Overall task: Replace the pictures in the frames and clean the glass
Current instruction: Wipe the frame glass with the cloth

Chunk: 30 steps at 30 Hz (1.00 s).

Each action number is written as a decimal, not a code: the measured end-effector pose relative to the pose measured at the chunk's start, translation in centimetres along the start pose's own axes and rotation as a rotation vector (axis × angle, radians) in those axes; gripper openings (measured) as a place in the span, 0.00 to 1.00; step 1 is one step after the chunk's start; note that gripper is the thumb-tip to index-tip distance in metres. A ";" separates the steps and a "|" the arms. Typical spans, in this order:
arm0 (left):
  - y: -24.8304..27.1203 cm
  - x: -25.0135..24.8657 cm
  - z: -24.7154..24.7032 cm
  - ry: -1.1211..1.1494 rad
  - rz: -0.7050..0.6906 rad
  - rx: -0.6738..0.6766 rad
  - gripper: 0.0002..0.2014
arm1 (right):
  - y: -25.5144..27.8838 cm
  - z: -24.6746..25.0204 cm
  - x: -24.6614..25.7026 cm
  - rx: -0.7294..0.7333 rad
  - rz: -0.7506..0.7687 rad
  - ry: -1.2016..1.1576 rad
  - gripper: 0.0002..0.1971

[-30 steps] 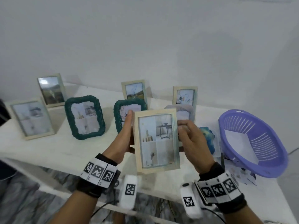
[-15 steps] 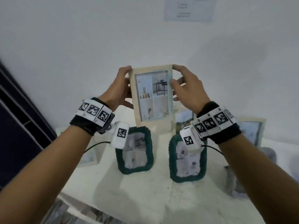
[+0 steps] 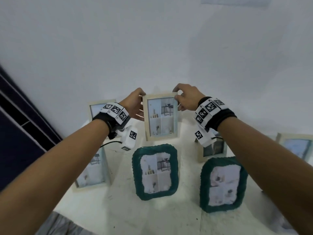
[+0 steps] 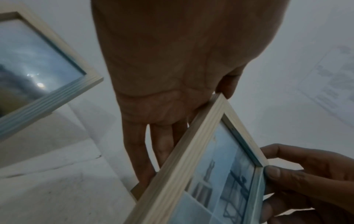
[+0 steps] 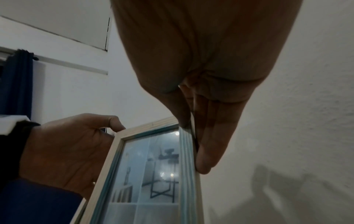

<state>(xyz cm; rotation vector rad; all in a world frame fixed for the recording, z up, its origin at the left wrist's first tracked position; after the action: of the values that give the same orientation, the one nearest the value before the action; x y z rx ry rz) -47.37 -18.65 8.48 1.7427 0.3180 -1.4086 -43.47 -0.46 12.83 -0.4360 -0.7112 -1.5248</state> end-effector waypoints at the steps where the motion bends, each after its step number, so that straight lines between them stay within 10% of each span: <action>1: -0.5 0.4 0.2 0.013 0.019 0.001 0.15 | -0.6 -0.4 -0.3 0.017 -0.021 0.006 0.08; 30: -4.7 6.1 2.8 -0.008 0.155 -0.076 0.10 | -4.7 -5.4 -3.7 0.182 -0.168 0.316 0.17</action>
<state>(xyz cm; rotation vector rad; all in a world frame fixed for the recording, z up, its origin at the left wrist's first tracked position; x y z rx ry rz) -50.34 -19.67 0.93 1.6622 0.2241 -1.2761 -46.91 -1.43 5.60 0.0040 -0.6410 -1.6227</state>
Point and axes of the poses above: each hand's wrist, its own y-axis away from the middle knuckle, its own z-axis out of the back of the hand, x = y × z, the point moved 8 cm from there along -y, towards the middle knuckle, and after that the axes turned 11 degrees about x, right-handed, at the moved point
